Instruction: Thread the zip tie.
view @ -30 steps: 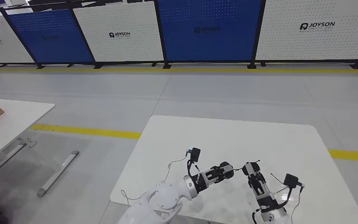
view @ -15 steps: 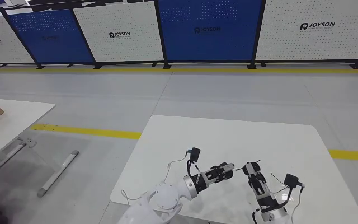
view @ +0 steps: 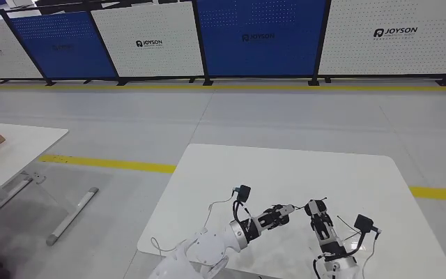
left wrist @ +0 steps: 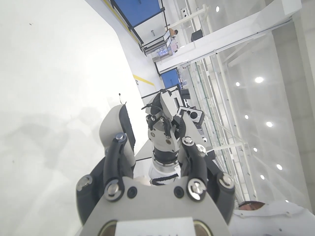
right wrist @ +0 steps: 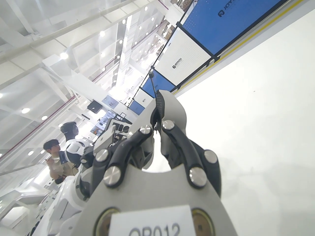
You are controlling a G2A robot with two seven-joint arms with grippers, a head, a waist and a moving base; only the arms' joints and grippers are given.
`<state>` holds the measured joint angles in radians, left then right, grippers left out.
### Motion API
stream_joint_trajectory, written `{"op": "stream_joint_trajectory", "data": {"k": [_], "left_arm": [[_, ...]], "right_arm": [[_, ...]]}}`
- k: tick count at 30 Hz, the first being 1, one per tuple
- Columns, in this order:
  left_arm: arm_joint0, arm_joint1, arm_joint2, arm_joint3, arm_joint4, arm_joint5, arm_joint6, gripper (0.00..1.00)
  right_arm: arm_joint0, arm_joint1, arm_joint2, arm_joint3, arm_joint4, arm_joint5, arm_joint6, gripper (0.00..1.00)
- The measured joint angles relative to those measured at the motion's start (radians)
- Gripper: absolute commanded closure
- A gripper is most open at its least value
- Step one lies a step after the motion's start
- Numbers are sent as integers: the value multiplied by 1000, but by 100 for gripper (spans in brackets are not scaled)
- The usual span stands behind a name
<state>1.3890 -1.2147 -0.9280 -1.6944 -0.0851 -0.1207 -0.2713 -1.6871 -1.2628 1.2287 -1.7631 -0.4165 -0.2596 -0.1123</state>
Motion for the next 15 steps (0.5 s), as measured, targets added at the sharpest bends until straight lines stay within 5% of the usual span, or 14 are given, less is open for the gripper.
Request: {"op": "stream_joint_trajectory", "data": {"k": [4, 15], "left_arm": [[-8, -2, 4, 7, -5, 1, 7, 63], [-14, -5, 8, 17, -5, 6, 14, 88]], "right_arm": [[-1, -1, -3, -1, -15, -7, 3, 100], [-3, -3, -3, 6, -25, -25, 4, 100]]}}
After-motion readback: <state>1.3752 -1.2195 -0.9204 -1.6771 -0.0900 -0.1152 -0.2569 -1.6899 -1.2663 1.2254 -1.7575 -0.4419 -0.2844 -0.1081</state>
